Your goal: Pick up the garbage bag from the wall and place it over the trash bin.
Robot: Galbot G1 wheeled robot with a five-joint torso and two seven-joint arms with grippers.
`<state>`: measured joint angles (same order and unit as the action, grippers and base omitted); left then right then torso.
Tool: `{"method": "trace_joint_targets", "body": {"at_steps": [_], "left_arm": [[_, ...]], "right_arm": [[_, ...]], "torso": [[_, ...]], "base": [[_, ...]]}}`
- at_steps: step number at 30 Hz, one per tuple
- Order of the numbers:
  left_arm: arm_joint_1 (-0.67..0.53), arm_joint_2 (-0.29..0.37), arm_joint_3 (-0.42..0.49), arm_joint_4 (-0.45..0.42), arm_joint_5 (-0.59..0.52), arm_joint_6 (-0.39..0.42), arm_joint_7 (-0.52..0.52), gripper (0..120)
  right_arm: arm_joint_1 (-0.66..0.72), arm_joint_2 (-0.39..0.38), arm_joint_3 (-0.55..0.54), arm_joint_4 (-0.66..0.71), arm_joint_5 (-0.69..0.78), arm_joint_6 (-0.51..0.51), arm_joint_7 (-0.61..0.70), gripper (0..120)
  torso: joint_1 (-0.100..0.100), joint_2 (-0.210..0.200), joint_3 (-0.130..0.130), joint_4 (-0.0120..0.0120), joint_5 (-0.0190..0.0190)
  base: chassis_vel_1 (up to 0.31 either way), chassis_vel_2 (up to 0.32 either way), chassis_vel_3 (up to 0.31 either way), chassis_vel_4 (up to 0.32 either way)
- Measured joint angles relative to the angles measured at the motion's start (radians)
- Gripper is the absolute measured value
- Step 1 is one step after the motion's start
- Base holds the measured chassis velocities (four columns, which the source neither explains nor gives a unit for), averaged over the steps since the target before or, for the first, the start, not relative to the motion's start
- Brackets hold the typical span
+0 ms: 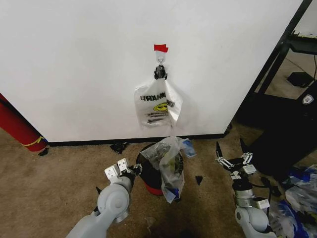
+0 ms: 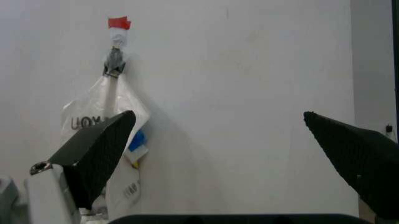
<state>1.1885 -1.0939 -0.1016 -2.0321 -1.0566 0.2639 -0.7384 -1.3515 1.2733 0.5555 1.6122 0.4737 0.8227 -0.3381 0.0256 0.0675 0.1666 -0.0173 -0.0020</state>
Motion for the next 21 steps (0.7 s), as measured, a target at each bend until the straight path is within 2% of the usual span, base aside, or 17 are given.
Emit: {"method": "trace_joint_targets", "body": {"at_steps": [1,4,6,8,9,11,15,21], "left_arm": [[0.000,0.000,0.000,0.000,0.000,0.000,0.000,63],[0.010,0.041,-0.009,-0.050,0.036,-0.019,0.041,74],[0.007,0.062,-0.005,-0.058,0.112,-0.039,0.105,82],[-0.018,0.076,0.012,-0.027,0.207,-0.055,0.187,90],[-0.018,0.076,0.012,-0.027,0.207,-0.055,0.187,90],[-0.063,0.086,0.042,0.019,0.250,-0.059,0.240,98],[-0.179,0.098,0.103,0.108,0.258,-0.047,0.290,100],[-0.234,0.118,0.129,0.170,0.269,-0.030,0.287,100]], "right_arm": [[0.000,0.000,0.000,0.000,0.000,0.000,0.000,100],[-0.002,0.008,0.001,0.001,0.000,0.000,0.000,100],[-0.002,0.014,0.002,0.001,0.000,0.000,0.000,100],[-0.001,0.017,0.001,0.001,-0.004,0.000,-0.001,100],[-0.001,0.017,0.001,0.001,-0.004,0.000,-0.001,100],[0.000,0.021,-0.001,0.001,-0.013,0.000,-0.001,100],[-0.002,0.031,-0.004,0.001,-0.032,0.000,-0.001,100],[-0.010,0.041,-0.004,0.010,-0.037,0.000,-0.001,100]], "torso": [[0.000,0.000,0.000,0.0000,0.0000],[0.000,0.000,0.000,0.0000,0.0001],[0.000,0.000,0.000,-0.0001,0.0001],[0.000,0.000,0.000,0.0000,0.0001],[0.000,0.000,0.000,0.0000,0.0001],[0.000,0.000,0.000,-0.0003,0.0000],[0.000,0.000,0.000,-0.0005,0.0000],[0.000,0.000,0.000,0.0000,-0.0001]], "base": [[0.000,0.000,0.000,0.000],[0.000,0.000,0.000,0.000],[0.000,0.000,0.000,0.000],[0.000,0.000,0.000,0.000],[0.000,0.000,0.000,0.000],[0.000,0.000,0.000,0.000],[0.000,0.000,0.000,0.000],[0.000,0.000,0.000,0.000]]}}
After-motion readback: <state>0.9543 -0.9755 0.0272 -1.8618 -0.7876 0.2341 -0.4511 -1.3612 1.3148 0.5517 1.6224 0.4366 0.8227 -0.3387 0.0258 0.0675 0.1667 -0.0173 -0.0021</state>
